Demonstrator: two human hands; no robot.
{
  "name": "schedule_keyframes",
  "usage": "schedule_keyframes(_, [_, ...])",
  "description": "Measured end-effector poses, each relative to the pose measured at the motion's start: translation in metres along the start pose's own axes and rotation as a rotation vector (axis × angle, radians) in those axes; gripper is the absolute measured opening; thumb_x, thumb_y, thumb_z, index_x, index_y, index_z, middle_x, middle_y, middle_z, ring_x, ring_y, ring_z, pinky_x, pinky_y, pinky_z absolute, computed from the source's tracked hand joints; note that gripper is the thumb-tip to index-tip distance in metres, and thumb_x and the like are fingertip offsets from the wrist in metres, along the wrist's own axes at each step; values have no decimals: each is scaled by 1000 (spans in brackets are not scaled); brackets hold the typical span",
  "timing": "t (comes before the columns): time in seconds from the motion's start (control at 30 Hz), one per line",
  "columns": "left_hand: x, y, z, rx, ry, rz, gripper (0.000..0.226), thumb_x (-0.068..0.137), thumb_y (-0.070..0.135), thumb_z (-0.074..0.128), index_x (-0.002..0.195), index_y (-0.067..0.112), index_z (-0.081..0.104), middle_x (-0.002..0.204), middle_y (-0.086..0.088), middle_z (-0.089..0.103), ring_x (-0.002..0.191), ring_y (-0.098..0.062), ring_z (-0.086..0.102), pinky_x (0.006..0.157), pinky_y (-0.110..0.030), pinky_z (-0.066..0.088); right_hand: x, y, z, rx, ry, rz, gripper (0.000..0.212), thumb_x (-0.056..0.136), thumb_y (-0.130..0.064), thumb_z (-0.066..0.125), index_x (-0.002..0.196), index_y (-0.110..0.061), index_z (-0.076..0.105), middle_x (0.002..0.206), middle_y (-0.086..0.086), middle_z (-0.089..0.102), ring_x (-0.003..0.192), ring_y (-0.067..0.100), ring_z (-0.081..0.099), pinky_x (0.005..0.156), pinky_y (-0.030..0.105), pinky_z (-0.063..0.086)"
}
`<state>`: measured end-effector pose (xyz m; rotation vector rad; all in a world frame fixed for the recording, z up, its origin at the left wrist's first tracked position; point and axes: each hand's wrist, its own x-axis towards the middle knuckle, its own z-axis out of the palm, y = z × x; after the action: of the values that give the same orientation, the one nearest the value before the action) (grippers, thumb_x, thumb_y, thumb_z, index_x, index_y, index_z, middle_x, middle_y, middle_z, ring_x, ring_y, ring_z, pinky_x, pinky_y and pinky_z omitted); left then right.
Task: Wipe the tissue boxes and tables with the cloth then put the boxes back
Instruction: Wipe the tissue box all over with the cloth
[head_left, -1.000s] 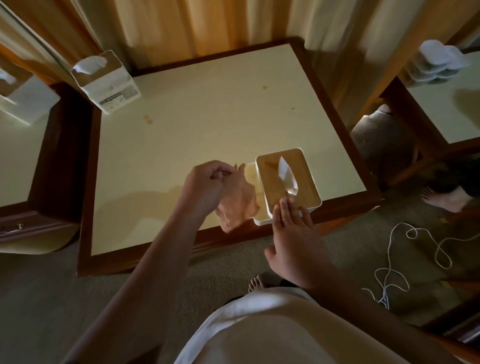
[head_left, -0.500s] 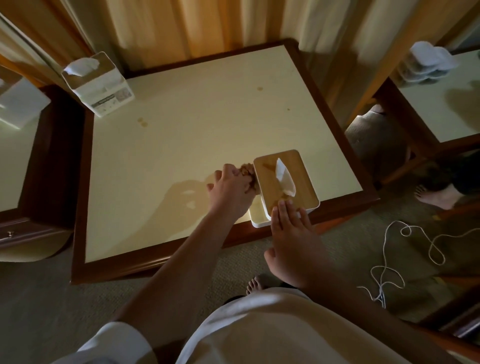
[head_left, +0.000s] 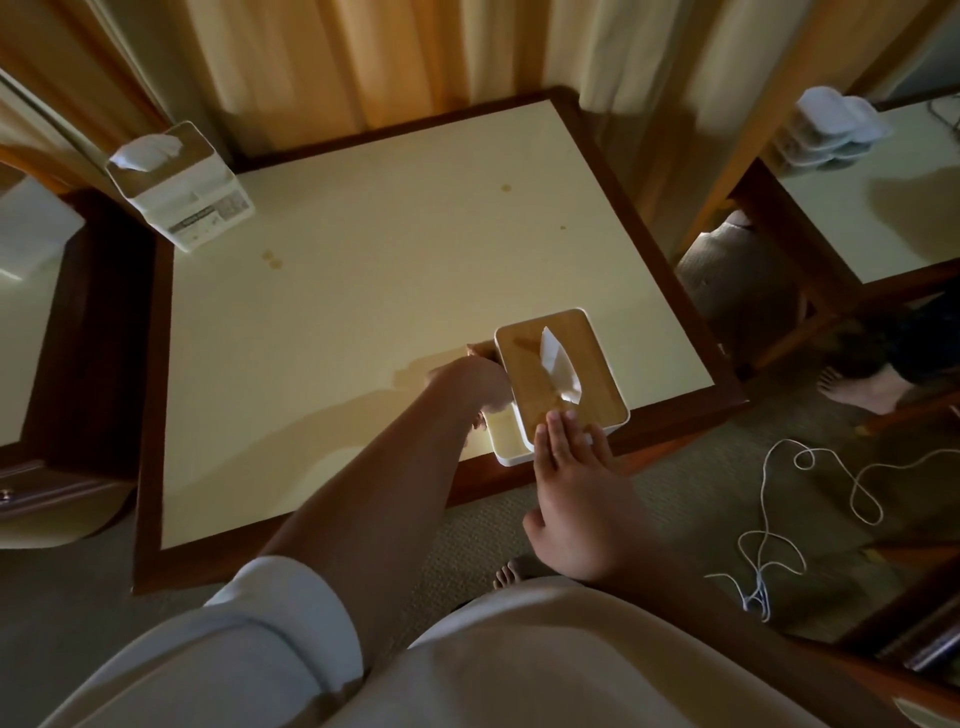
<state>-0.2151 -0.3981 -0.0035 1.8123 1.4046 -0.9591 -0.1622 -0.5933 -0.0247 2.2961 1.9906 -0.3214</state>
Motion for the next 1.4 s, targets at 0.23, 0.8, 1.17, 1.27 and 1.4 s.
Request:
schedule_keyframes(0.23, [3,-1,9,-97,64,43,24,105,24,44,97,7,58,98,-7,69,85,-29,79,87,-39,63,0,1,-1,1,-1,-5,99,71,-46,83,144,12,49,150,33,47,141,48,47,112,63,43])
schedule_keyframes(0.8, [-50,-66,43,-540,838,648,23,95,20,65,117,25,70,95,8,67,83,-10,62,70,-33,53,-1,1,1,41,29,-1,101,70,-42,87,147,10,47,153,32,45,144,46,44,115,62,40])
schedule_keyframes(1.17, [-26,-58,96,-27,813,496,25,100,41,60,120,33,73,135,4,56,124,-22,48,98,-45,43,-1,4,6,35,87,-29,90,73,-38,79,146,6,50,152,28,48,145,43,43,115,62,39])
schedule_keyframes(1.27, [-32,-53,96,6,667,365,29,101,47,53,118,38,74,137,2,46,128,-22,44,101,-49,40,0,5,7,43,103,-20,91,69,-36,82,145,6,52,151,28,50,143,43,46,113,62,42])
schedule_keyframes(1.4, [-33,-33,74,-25,380,252,38,103,48,42,112,28,73,110,1,68,105,-24,64,90,-44,49,-2,5,6,60,122,-28,97,64,-37,88,143,8,53,149,30,51,141,44,49,109,63,46])
